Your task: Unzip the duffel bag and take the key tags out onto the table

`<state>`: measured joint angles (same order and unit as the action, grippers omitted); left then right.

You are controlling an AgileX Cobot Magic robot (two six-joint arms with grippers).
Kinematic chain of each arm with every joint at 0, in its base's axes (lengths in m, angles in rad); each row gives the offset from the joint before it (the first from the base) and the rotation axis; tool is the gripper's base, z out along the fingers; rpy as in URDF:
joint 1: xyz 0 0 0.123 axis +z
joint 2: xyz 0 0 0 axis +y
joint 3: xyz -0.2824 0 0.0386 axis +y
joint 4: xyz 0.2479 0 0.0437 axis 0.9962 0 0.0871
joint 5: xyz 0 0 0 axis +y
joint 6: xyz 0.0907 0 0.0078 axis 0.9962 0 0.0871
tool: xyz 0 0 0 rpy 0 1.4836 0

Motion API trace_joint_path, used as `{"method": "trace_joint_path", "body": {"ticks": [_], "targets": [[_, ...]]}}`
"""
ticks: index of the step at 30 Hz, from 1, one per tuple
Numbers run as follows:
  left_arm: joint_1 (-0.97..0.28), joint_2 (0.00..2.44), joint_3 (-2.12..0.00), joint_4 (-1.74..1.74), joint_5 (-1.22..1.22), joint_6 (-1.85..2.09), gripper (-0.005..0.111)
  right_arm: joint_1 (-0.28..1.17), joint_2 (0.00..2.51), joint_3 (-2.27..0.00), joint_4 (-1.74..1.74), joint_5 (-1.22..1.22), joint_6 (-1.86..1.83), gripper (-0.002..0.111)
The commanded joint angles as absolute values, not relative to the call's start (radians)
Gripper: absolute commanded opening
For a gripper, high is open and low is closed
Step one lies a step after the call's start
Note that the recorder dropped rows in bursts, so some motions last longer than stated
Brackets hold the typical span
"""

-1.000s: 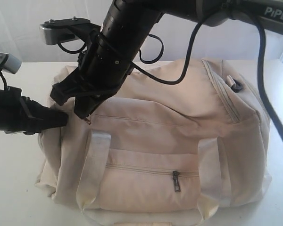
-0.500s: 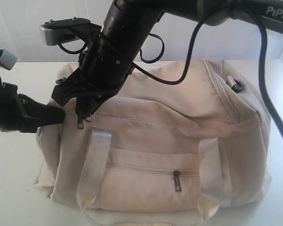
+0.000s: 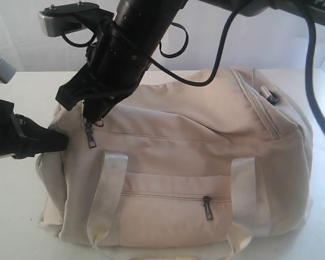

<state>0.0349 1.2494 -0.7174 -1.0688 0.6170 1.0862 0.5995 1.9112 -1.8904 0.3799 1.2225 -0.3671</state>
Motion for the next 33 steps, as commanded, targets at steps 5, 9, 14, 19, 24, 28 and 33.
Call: {"method": "trace_joint_path", "body": {"ticks": [5, 9, 14, 19, 24, 28, 33], "targets": [[0.028, 1.239, -0.712, -1.032, 0.726, 1.076, 0.000, 0.596, 1.915, -1.909, 0.362, 1.074, -0.377, 0.000], [0.028, 1.239, -0.710, -1.029, 0.728, 1.074, 0.000, 0.596, 1.917, -1.909, 0.343, 1.007, -0.374, 0.000], [0.028, 1.239, -0.710, -1.024, 0.735, 1.072, 0.000, 0.587, 1.940, -1.909, 0.311, 0.968, -0.358, 0.000], [0.028, 1.239, -0.710, -1.022, 0.748, 1.072, 0.000, 0.563, 1.970, -1.914, 0.318, 0.912, -0.342, 0.000], [0.028, 1.239, -0.710, -1.015, 0.751, 1.072, 0.000, 0.546, 1.994, -1.961, 0.320, 0.911, -0.329, 0.000], [0.028, 1.239, -0.710, -1.016, 0.752, 1.072, 0.000, 0.530, 2.015, -2.007, 0.323, 0.909, -0.311, 0.000], [0.028, 1.239, -0.710, -1.014, 0.752, 1.072, 0.000, 0.501, 2.047, -2.049, 0.351, 0.940, -0.308, 0.000]]}}
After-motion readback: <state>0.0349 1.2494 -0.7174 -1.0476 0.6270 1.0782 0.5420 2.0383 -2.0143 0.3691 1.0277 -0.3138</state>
